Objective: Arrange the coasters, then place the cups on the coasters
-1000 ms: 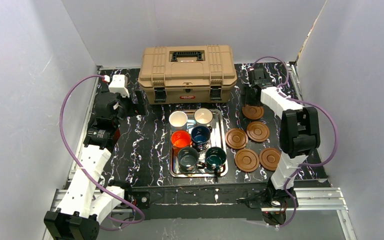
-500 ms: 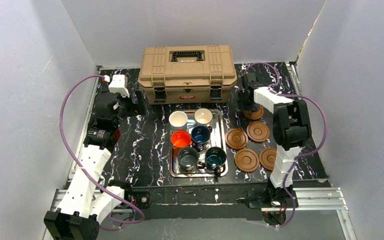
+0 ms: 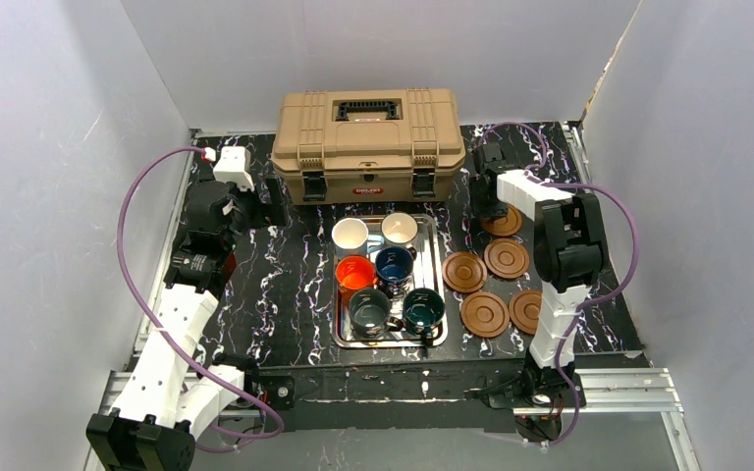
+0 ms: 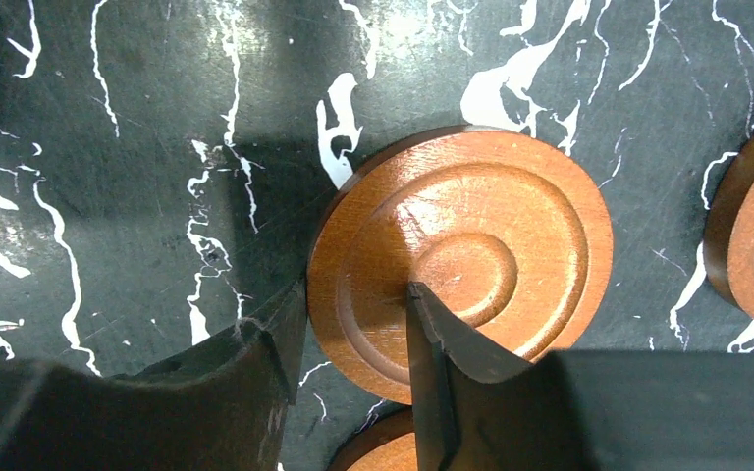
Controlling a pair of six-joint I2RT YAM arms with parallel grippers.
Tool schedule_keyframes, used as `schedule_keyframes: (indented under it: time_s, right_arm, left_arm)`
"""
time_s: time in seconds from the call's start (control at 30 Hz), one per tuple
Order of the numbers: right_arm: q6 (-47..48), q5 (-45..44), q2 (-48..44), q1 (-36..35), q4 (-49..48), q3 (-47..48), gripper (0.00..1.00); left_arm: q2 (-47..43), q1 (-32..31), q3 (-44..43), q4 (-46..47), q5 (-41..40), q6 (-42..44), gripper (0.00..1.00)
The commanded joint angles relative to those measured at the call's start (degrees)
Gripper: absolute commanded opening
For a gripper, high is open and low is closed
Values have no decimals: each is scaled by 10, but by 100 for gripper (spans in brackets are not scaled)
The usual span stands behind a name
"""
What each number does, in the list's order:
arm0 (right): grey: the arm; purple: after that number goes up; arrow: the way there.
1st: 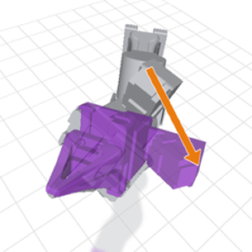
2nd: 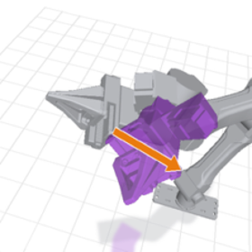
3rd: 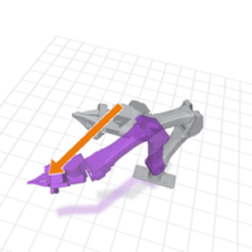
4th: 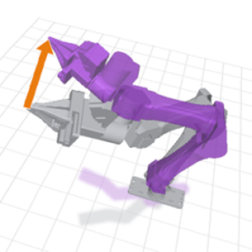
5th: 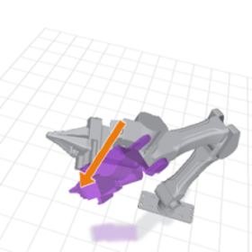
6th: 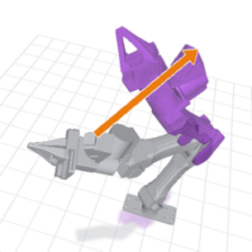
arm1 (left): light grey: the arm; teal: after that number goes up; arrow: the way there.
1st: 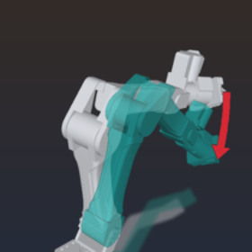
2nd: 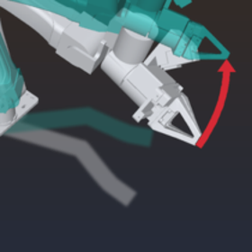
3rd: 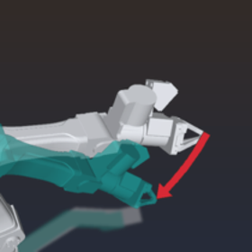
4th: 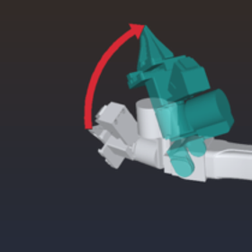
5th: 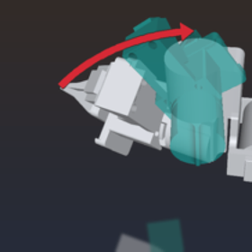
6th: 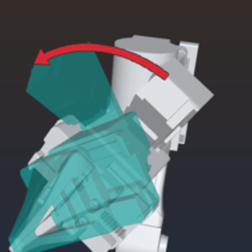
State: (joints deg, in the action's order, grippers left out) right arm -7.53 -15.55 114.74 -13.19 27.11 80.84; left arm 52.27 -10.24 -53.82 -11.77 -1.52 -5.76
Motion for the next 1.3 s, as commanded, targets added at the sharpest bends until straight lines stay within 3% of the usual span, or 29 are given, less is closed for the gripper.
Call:
schedule_keyframes:
  time_s: [0.0,1.27]
  right_arm:
    - [-4,-19,4,10,3,4,45]
    - [10,17,22,68,-37,17,41]
  left_arm:
    - [-1,-1,-1,8,-3,3,98]
    - [3,-1,-1,9,1,3,98]
